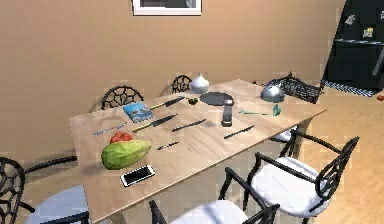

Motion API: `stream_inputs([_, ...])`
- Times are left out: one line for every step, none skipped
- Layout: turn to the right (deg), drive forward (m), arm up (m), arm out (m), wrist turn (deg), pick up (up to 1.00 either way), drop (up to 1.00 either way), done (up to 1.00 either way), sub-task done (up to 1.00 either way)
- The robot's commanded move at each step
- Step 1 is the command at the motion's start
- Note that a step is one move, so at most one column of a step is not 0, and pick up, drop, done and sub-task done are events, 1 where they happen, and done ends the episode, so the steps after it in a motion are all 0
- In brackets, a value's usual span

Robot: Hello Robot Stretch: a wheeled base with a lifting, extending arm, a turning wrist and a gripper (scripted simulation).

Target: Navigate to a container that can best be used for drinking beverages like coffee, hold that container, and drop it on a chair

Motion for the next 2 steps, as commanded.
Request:
stream_inputs([0.0, 0.15, 0.00, 0.00, 0.0, 0.00, 0.00, 0.00, 0.00])
stream_inputs([-45.0, 0.00, 0.00, 0.00, 0.0, 0.00, 0.00, 0.00, 0.00])
